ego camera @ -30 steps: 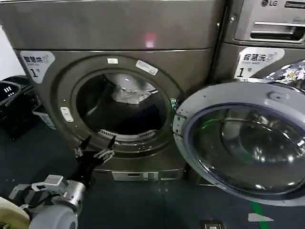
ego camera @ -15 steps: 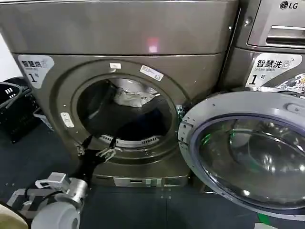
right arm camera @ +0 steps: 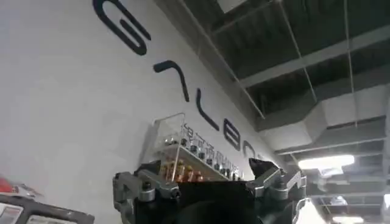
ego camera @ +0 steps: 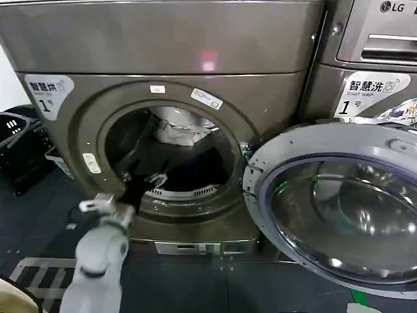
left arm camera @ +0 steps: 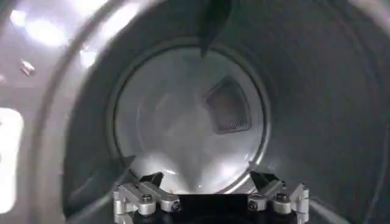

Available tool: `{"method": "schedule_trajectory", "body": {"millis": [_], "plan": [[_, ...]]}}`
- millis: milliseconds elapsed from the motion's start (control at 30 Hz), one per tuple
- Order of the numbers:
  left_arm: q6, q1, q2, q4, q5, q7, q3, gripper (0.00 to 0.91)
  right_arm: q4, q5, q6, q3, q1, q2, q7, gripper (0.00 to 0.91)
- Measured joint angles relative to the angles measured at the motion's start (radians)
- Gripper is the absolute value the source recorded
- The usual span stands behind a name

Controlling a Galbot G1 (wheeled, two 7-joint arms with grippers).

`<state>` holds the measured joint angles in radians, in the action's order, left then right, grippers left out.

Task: Grasp the clothes from the dryer.

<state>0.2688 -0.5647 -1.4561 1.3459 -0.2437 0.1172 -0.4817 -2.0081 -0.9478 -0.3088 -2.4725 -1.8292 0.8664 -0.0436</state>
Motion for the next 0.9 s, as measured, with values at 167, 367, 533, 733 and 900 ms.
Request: {"method": "schedule_trajectory", "body": {"millis": [167,367,533,733,900], "plan": [[-0.053,0.109,-0.013,-0.162,0.02,0.016,0.013,0.907,-0.001,0.0,0.001,-0.001,0.003,0.001,-0.004,0.907],[-0.113,0.226,-0.027,-0.341,0.039,0.041,0.014,0.907,-0.001,0.0,0.003,-0.002,0.008,-0.002,-0.008,0.907],[-0.144,0.313,-0.038,-0.479,0.051,0.066,0.016,0.907,-0.004,0.0,0.004,0.005,0.015,-0.004,-0.011,0.907],[-0.148,0.404,-0.045,-0.62,0.052,0.102,0.047,0.907,-0.005,-0.002,0.007,0.005,0.016,-0.004,-0.013,0.907],[-0.134,0.468,-0.026,-0.726,0.066,0.187,0.11,0.907,-0.008,-0.002,0.008,0.011,0.018,-0.006,-0.014,0.907]]}}
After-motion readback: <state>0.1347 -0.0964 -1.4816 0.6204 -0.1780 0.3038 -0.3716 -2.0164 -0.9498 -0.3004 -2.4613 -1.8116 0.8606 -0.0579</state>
